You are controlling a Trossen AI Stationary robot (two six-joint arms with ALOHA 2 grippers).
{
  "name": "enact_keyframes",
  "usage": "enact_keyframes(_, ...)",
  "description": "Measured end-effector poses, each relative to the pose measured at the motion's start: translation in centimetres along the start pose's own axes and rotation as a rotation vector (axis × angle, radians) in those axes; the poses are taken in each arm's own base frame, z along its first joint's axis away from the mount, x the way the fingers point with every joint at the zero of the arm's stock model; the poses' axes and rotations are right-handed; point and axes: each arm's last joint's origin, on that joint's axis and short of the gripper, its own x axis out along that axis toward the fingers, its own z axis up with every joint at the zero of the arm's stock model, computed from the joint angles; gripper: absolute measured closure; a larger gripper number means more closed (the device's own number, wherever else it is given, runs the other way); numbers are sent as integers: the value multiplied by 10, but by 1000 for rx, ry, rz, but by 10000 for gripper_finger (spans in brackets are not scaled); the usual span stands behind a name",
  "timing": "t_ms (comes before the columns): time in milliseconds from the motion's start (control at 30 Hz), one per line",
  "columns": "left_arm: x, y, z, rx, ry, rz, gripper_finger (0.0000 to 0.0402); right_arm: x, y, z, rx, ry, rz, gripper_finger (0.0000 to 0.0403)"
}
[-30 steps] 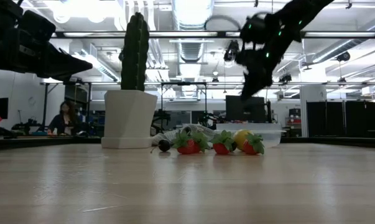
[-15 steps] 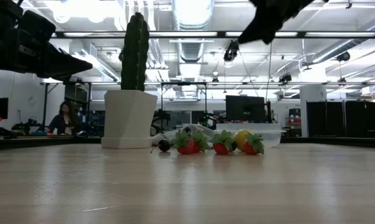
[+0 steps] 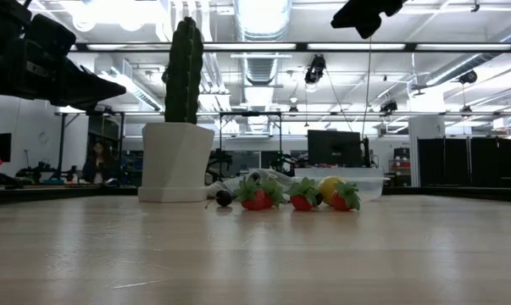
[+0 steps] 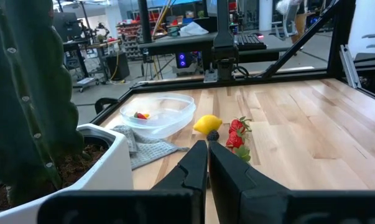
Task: Pick and placing Produce into tupperware
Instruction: Put the right strawberry into the transparent bin
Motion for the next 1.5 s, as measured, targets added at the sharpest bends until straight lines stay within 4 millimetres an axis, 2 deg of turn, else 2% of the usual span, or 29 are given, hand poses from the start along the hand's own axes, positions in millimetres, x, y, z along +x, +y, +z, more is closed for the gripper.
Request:
enact_keyframes(333,0,0,0,0,0,0,402,28,25,-7,-283,84,107,346)
enact_keyframes(633,0,0,0,0,2,0,402,60,32,-28,-255,297,148,346)
enact_keyframes(833,0,0,0,0,2,0,402,84,34,-41,-90,408,131,346)
enact_keyframes(1100,0,0,0,0,2,0,402,107,36,-54,279,515,43,351)
enact_keyframes(1300,0,0,0,-4,2,0,402,117,37,-62,506,566,-28,351)
enact_keyframes(1500,0,0,0,-4,2,0,402,115,38,-70,631,659,-86,351)
